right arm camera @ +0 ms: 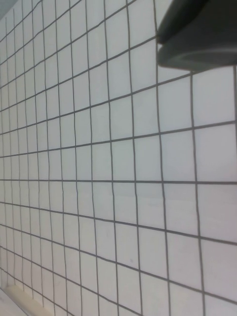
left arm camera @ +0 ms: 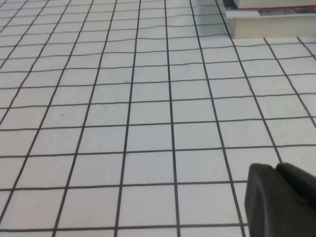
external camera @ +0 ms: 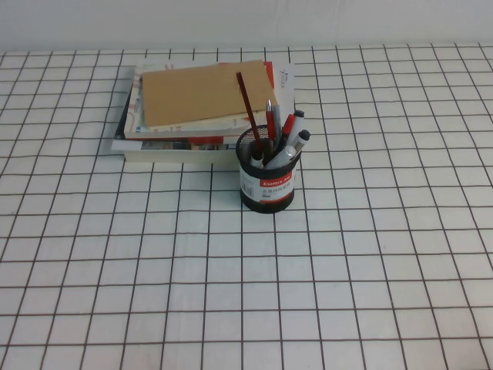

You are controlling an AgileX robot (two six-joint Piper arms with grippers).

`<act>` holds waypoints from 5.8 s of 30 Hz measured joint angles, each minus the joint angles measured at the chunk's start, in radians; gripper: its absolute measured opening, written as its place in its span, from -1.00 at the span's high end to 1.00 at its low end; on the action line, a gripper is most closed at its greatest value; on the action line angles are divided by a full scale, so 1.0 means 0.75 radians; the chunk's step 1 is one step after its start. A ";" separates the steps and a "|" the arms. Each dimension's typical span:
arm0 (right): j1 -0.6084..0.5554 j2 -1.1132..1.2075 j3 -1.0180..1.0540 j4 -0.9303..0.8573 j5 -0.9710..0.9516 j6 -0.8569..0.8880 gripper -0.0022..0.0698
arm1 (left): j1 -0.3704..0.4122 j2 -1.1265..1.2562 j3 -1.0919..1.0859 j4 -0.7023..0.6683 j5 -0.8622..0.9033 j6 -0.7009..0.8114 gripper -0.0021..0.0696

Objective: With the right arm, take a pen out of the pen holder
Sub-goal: 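Take a marker out of the pen holder and lay it on the table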

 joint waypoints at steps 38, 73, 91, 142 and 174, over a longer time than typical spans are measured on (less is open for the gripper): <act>0.000 0.475 -0.459 0.764 0.180 -0.135 0.98 | 0.000 0.000 0.000 0.000 0.000 0.000 0.95; 0.830 2.204 -1.824 0.805 -0.008 -0.764 0.08 | 0.000 0.000 0.000 0.000 0.000 0.000 0.95; 0.795 2.699 -2.328 0.644 -0.113 -0.805 -0.27 | 0.000 0.000 0.000 0.000 0.000 0.000 0.95; 0.745 2.871 -2.393 0.758 -0.289 -0.803 0.94 | 0.000 0.000 0.000 0.000 0.000 0.000 0.95; 0.816 2.324 -2.396 0.752 0.261 -0.478 0.94 | 0.000 0.000 0.000 0.000 0.000 0.000 0.95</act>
